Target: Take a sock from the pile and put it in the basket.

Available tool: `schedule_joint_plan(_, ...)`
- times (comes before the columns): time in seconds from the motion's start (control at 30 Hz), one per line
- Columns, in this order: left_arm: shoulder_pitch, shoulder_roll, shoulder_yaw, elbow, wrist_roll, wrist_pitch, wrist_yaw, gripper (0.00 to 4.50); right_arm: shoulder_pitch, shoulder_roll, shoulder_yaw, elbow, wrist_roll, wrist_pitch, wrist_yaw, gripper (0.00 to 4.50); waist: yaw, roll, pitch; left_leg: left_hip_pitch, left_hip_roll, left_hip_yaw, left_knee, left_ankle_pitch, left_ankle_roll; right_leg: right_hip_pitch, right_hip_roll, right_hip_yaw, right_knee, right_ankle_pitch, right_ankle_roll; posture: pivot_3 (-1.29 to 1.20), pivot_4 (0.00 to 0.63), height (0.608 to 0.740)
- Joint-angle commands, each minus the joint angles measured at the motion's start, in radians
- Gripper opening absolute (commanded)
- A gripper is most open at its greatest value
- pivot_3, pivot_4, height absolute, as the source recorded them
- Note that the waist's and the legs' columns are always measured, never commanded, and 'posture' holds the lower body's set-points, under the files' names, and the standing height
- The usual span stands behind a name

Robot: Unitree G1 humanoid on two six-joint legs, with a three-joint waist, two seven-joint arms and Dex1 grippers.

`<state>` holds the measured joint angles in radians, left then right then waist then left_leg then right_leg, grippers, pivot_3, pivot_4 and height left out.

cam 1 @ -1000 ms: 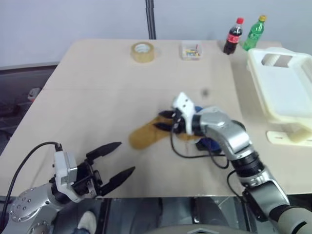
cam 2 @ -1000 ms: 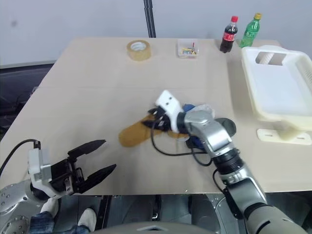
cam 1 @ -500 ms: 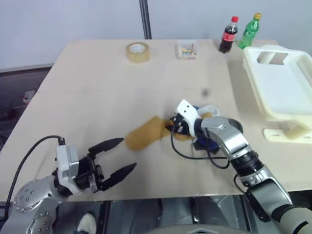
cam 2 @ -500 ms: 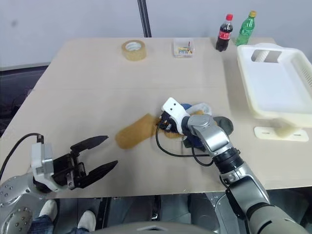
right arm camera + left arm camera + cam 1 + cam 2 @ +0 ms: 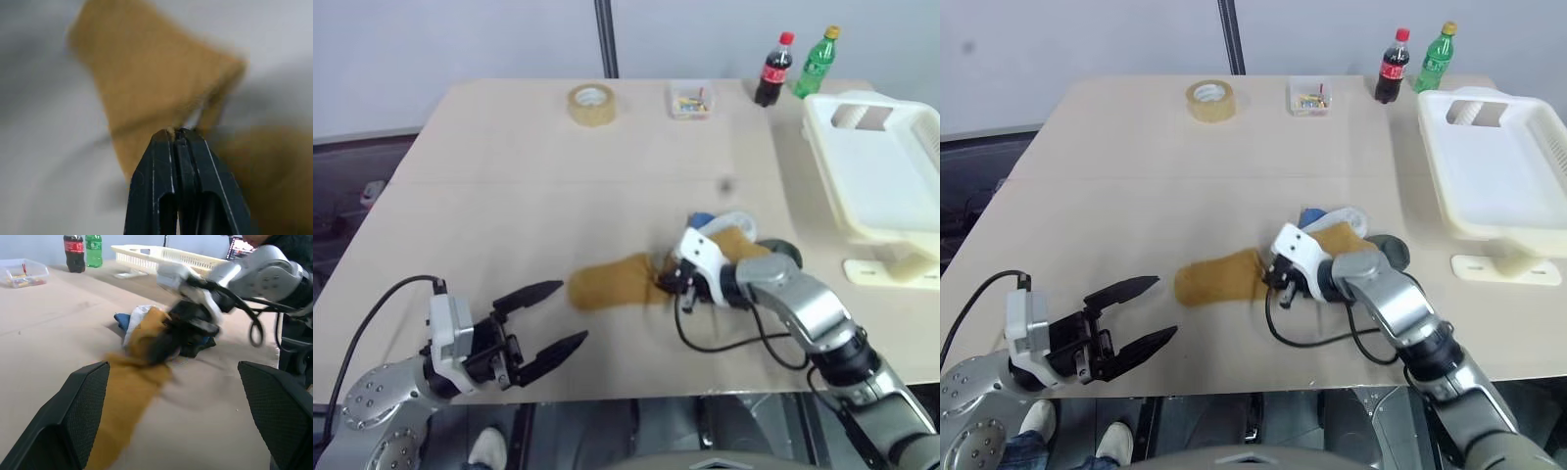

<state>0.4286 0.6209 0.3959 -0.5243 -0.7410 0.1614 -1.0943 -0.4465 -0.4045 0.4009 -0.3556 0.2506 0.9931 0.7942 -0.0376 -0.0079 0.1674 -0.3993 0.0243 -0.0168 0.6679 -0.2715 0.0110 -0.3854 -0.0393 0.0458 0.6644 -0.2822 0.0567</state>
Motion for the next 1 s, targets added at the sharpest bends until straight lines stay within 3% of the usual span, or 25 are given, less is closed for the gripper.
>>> schedule_joint_plan(0.03, 0.009, 0.004, 0.016, -0.021, -0.019, -0.006, -0.007, 4.50, 0.044, -0.056, -0.014, -0.070, 0.036, 0.084, -0.008, 0.06, -0.001, 0.000, 0.000, 0.000, 0.000, 0.000, 0.000, 0.000, 0.000, 0.000, 0.000, 0.000, 0.000, 0.000, 0.000, 0.00, 0.150, 0.740)
schedule_joint_plan(0.2, 0.005, 0.013, 0.017, -0.016, -0.024, 0.001, -0.011, 4.50, 0.114, -0.137, -0.036, -0.127, 0.061, 0.086, -0.019, 0.06, 0.006, -0.002, -0.001, 0.002, 0.000, 0.000, 0.001, 0.000, 0.000, 0.002, 0.000, -0.001, -0.001, 0.000, 0.000, 0.00, 0.150, 0.740)
schedule_joint_plan(0.23, 0.002, 0.015, 0.016, -0.013, -0.024, 0.002, -0.012, 4.50, 0.118, -0.133, -0.048, -0.128, 0.069, 0.087, -0.030, 0.32, 0.006, -0.002, -0.002, 0.002, -0.001, 0.000, 0.001, 0.000, 0.000, 0.002, 0.000, -0.001, -0.001, 0.000, 0.000, 0.00, 0.150, 0.740)
schedule_joint_plan(0.4, -0.017, 0.021, -0.002, -0.003, -0.022, 0.010, -0.022, 4.50, 0.103, -0.092, -0.034, -0.109, 0.089, 0.080, -0.067, 2.09, 0.005, -0.003, -0.002, 0.003, 0.000, -0.001, 0.001, 0.000, 0.000, 0.004, 0.000, -0.001, -0.001, 0.000, 0.000, 0.00, 0.150, 0.740)
schedule_joint_plan(0.57, -0.035, 0.028, -0.001, 0.009, -0.024, 0.016, -0.028, 4.50, 0.057, 0.005, 0.007, -0.056, 0.089, 0.101, -0.118, 4.45, -0.004, -0.004, -0.003, 0.005, 0.002, 0.000, 0.001, 0.000, 0.000, 0.005, 0.003, 0.000, -0.001, 0.000, 0.000, 0.00, 0.150, 0.740)
schedule_joint_plan(1.0, -0.040, 0.017, -0.008, 0.014, -0.015, 0.012, -0.028, 4.50, -0.093, 0.192, 0.090, 0.148, 0.074, 0.051, -0.150, 4.45, -0.006, -0.003, -0.003, 0.005, 0.003, 0.000, 0.001, 0.000, 0.000, 0.004, 0.004, 0.000, 0.000, 0.000, 0.000, 0.00, 0.150, 0.740)
